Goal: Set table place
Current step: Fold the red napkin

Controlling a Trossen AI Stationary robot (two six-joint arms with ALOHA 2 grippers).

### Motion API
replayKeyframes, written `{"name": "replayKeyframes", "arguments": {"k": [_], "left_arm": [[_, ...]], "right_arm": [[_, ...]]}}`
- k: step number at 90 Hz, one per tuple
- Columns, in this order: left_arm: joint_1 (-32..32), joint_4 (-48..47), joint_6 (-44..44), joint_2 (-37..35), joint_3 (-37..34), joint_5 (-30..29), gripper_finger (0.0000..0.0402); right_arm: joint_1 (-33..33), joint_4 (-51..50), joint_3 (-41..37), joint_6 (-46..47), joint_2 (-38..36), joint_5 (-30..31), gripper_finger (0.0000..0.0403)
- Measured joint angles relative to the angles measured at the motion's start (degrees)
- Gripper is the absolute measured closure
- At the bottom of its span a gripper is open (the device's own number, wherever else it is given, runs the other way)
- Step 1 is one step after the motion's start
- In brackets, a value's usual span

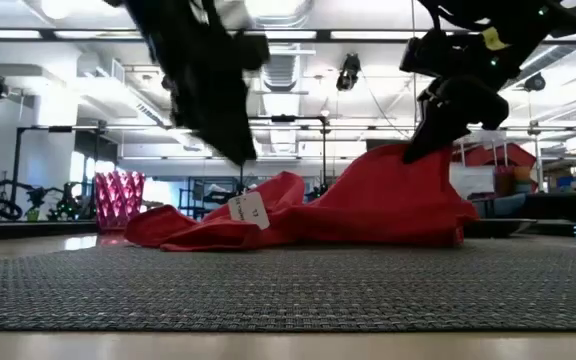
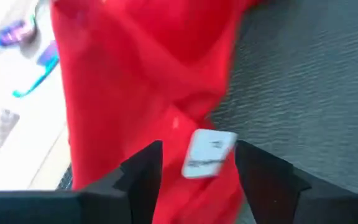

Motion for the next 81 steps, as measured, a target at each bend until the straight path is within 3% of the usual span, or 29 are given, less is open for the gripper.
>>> {"name": "replayKeyframes", "arguments": {"k": [29,57,68,81], "left_arm": [[2.2,6.7,1.0,2.6,0.5,3.1,0.0247],[3.5,3.0,2.7,6.7,0.1,2.7,0.0257],[3.4,-0.2,3.9,5.9,0.4,-0.3,0.0294],[3.5,-2.4,6.3,4.2,0.4,-0.9,0.0374]], "right_arm": [[0.0,0.0,0.0,0.1,0.3,0.0,0.0403],[0.0,-0.3,0.0,0.0,0.3,0.0,0.0403],[0.0,-0.3,0.0,0.0,0.3,0.0,0.0403],[0.0,-0.5,0.0,0.0,0.3,0.0,0.0403]]}}
